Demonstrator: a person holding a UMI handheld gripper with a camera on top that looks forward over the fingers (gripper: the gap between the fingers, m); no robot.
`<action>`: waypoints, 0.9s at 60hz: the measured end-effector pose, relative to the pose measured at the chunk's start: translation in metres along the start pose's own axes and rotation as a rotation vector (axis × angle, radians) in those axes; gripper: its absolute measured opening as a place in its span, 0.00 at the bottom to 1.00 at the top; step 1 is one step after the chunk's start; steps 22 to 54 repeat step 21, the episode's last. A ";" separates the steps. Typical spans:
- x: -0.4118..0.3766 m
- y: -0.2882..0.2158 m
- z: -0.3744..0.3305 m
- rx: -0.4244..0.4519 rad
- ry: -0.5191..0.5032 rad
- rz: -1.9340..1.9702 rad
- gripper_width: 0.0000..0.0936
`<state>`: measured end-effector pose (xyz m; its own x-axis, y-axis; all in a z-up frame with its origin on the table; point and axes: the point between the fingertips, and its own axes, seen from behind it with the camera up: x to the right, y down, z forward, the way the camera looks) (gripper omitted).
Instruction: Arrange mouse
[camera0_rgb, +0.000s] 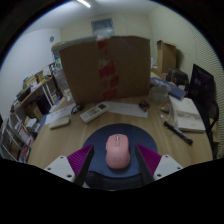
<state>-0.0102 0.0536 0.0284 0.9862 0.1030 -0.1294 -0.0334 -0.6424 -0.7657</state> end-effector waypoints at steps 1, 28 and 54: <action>0.000 -0.003 -0.009 0.010 0.001 0.003 0.89; 0.048 0.022 -0.224 0.069 0.093 0.130 0.89; 0.048 0.022 -0.224 0.069 0.093 0.130 0.89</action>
